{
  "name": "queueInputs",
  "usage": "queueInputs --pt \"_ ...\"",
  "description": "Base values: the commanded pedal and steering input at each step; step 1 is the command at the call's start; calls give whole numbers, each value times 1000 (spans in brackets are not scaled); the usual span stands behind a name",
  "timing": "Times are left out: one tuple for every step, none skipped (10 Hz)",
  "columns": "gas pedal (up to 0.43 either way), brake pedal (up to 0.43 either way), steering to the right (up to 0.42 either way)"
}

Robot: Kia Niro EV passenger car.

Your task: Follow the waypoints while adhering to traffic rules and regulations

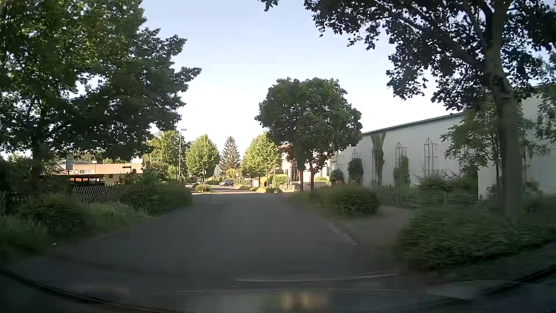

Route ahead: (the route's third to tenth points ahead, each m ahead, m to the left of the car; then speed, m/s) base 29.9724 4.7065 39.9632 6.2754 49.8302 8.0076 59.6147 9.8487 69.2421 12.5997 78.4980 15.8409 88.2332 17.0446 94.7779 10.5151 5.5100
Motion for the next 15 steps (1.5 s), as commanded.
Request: queueInputs --pt "39 0 -11" --pt "47 0 -8" --pt "59 0 -6" --pt "59 0 -8" --pt "59 0 -13" --pt "59 0 -15" --pt "59 0 -12" --pt "59 0 -11" --pt "59 0 -11" --pt "59 0 -13" --pt "59 0 -13" --pt "59 0 -13" --pt "59 0 -13" --pt "59 0 -13" --pt "59 0 -10"
